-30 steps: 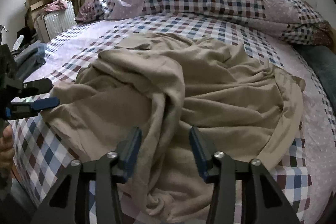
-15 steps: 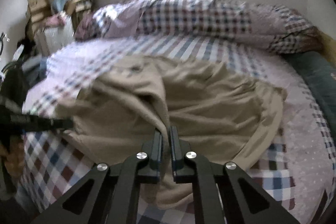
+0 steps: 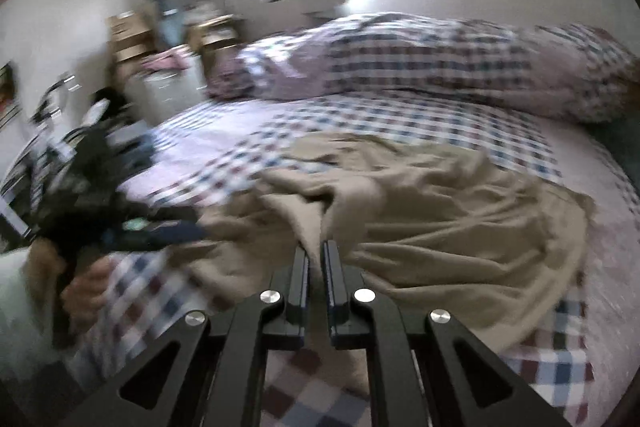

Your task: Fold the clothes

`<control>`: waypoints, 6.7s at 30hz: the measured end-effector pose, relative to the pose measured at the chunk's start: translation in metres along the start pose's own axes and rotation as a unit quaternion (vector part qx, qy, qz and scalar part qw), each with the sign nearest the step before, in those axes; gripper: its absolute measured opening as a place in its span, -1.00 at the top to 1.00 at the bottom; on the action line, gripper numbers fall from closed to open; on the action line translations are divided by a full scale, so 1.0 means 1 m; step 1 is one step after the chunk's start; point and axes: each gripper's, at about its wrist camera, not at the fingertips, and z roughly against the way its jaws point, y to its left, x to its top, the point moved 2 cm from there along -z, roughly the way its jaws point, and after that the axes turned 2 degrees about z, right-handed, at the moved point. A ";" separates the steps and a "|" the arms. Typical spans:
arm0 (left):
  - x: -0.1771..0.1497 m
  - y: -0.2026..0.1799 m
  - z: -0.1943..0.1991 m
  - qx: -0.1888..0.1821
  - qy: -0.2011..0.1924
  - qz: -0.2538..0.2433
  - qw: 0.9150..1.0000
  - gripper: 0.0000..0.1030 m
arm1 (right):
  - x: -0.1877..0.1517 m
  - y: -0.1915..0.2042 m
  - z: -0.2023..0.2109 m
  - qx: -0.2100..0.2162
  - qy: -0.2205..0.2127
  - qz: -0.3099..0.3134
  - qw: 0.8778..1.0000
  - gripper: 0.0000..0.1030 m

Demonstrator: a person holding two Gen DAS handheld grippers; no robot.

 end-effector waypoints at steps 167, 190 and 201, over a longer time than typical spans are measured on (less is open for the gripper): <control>-0.092 0.032 0.072 0.084 -0.027 0.116 0.989 -0.59 | -0.050 0.117 -0.031 0.157 0.175 0.172 0.957 0.87; -0.104 0.028 0.043 0.071 -0.011 0.142 0.987 0.11 | -0.054 0.120 -0.030 0.154 0.175 0.170 0.958 0.87; -0.105 0.029 0.040 0.090 -0.017 0.130 0.987 0.79 | -0.054 0.122 -0.029 0.150 0.175 0.170 0.958 0.85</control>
